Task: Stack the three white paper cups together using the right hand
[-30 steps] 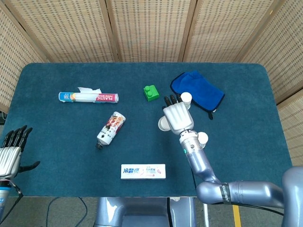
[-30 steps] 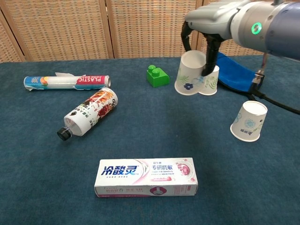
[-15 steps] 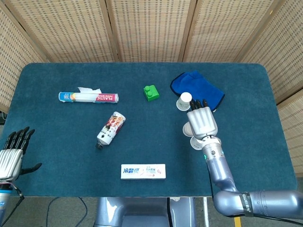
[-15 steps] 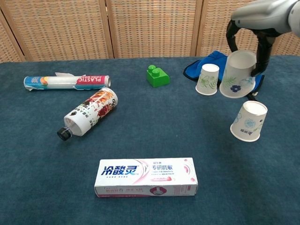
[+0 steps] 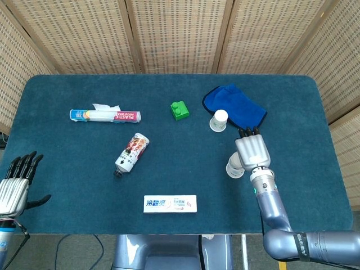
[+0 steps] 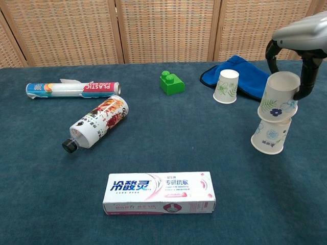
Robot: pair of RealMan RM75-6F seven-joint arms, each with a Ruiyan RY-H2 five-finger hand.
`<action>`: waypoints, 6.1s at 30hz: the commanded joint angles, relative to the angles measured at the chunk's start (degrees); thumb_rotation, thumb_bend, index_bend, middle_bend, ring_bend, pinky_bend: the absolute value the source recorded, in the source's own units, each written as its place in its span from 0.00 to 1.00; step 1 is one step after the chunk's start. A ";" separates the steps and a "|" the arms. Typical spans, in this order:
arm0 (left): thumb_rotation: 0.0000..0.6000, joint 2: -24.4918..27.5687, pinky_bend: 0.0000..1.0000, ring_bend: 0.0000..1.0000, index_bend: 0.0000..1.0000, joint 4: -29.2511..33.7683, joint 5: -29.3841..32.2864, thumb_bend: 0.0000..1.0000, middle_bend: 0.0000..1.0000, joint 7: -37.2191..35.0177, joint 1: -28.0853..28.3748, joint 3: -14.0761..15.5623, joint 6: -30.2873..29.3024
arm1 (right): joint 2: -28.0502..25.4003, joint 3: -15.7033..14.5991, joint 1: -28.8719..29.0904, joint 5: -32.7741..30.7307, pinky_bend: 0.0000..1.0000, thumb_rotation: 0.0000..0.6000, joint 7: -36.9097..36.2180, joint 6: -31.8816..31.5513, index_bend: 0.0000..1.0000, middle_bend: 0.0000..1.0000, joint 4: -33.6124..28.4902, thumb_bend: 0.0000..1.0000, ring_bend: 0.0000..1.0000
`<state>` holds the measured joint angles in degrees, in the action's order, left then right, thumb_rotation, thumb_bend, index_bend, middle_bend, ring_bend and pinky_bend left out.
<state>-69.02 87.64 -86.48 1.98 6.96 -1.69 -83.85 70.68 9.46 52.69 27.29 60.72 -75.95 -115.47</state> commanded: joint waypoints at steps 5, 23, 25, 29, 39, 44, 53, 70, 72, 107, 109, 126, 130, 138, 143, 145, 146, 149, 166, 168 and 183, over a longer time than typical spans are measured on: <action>1.00 -0.15 0.00 0.00 0.00 -0.29 0.31 0.04 0.00 -0.21 0.04 -0.16 0.15 | 1.38 -0.95 0.06 -0.08 0.19 1.00 -1.40 1.68 0.57 0.26 2.68 0.20 0.18; 1.00 -0.33 0.00 0.00 0.00 -0.40 0.05 0.05 0.00 -0.27 0.13 -0.06 0.26 | 0.49 -1.94 0.89 -3.65 0.12 1.00 0.09 2.01 0.38 0.19 2.54 0.17 0.12; 1.00 -0.29 0.00 0.00 0.00 -0.37 0.01 0.05 0.00 -0.40 0.11 -0.06 0.20 | 0.32 -1.89 1.11 -3.96 0.12 1.00 0.34 1.72 0.38 0.18 2.06 0.17 0.12; 1.00 -0.18 0.00 0.00 0.00 -0.42 0.16 0.05 0.00 -0.71 0.08 -0.14 0.20 | 0.22 -1.88 1.43 -3.66 0.12 1.00 0.34 1.30 0.39 0.18 1.62 0.17 0.12; 1.00 -0.47 0.00 0.00 0.00 -0.75 0.37 0.05 0.00 -0.29 0.10 -0.26 0.21 | 4.08 -0.24 0.28 11.00 0.12 1.00 -9.78 2.23 0.37 0.18 8.06 0.17 0.11; 1.00 -0.62 0.00 0.00 0.00 -0.92 0.90 0.05 0.00 0.02 0.10 -0.71 0.03 | 6.91 1.92 1.62 12.63 0.13 1.00 -12.88 5.26 0.38 0.19 13.24 0.17 0.12; 1.00 -0.84 0.00 0.00 0.00 -1.41 1.95 0.05 0.00 0.25 0.36 -1.26 0.59 | 13.08 5.40 6.53 7.03 0.14 1.00 -12.72 12.61 0.38 0.18 24.67 0.17 0.12; 1.00 -1.65 0.00 0.00 0.00 -1.63 2.91 0.05 0.00 2.55 1.02 -2.13 0.79 | 26.08 7.44 13.61 3.11 0.14 1.00 -16.63 28.61 0.32 0.16 58.05 0.16 0.12; 1.00 -1.72 0.00 0.00 0.00 -1.54 2.80 0.05 0.00 2.82 1.07 -2.08 0.79 | 26.59 7.41 13.55 3.02 0.14 1.00 -17.12 29.48 0.32 0.16 59.63 0.16 0.12; 1.00 -2.70 0.00 0.00 0.00 -1.66 1.74 0.05 0.00 4.74 1.54 -1.35 0.98 | 35.53 8.58 12.83 16.19 0.18 1.00 -31.33 37.91 0.59 0.24 82.27 0.16 0.18; 1.00 -2.66 0.00 0.00 0.00 -1.83 1.72 0.05 0.00 4.44 1.49 -1.37 0.86 | 34.02 9.06 12.69 17.17 0.18 1.00 -31.21 35.99 0.59 0.24 79.71 0.16 0.18; 1.00 -2.07 0.00 0.00 0.00 -1.88 0.55 0.05 0.00 2.62 1.37 -0.32 1.21 | 9.62 8.54 1.89 12.43 0.18 1.00 -9.03 9.71 0.56 0.21 30.24 0.16 0.18; 1.00 -1.93 0.00 0.00 0.00 -1.47 -1.07 0.05 0.00 2.12 1.31 0.60 0.96 | 3.68 6.80 -1.16 10.96 0.18 1.00 -6.49 6.21 0.57 0.21 19.48 0.16 0.18; 1.00 -1.31 0.00 0.00 0.00 -0.69 -3.22 0.05 0.00 0.98 0.88 1.43 -0.48 | -3.55 4.63 -4.52 11.79 0.17 1.00 -4.39 0.52 0.56 0.21 5.47 0.16 0.18; 1.00 -1.09 0.00 0.00 0.00 -0.45 -4.16 0.05 0.00 0.45 0.78 1.84 -0.86 | -5.68 3.74 -5.46 11.13 0.17 1.00 -3.56 -1.04 0.56 0.21 0.78 0.16 0.18; 1.00 -0.98 0.00 0.00 0.00 -0.33 -4.57 0.05 0.00 0.32 0.73 2.04 -1.02 | -5.86 3.13 -5.90 10.83 0.17 1.00 -3.60 -1.51 0.57 0.21 -0.51 0.16 0.18; 1.00 -0.94 0.00 0.00 0.00 -0.26 -4.96 0.05 0.00 0.28 0.65 2.20 -1.27 | -5.54 2.42 -6.25 10.73 0.17 1.00 -3.72 -1.48 0.57 0.21 -0.88 0.16 0.18; 1.00 -0.92 0.00 0.00 0.00 -0.14 -5.62 0.05 0.00 0.39 0.57 2.44 -1.60 | -4.14 1.17 -6.78 10.83 0.17 1.00 -4.44 -1.37 0.56 0.21 -0.84 0.16 0.18; 1.00 -1.30 0.00 0.00 0.00 -0.36 -5.81 0.05 0.00 0.90 0.57 2.50 -1.46 | 0.20 -0.10 -6.21 10.16 0.17 1.00 -5.61 0.10 0.57 0.20 2.36 0.16 0.18; 1.00 -1.32 0.00 0.00 0.00 -0.38 -5.84 0.05 0.00 0.92 0.59 2.57 -1.36 | 0.09 -0.17 -6.08 9.42 0.17 1.00 -5.00 -0.17 0.57 0.20 2.02 0.16 0.18; 1.00 -1.21 0.00 0.00 0.00 -0.28 -6.17 0.05 0.00 0.70 0.45 2.56 -1.80 | 1.00 -0.74 -4.37 6.80 0.17 1.00 -1.99 -0.89 0.57 0.21 0.56 0.16 0.18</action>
<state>-70.23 87.36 -92.65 2.68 7.41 0.87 -85.65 71.56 8.78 48.25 34.12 58.72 -76.84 -115.06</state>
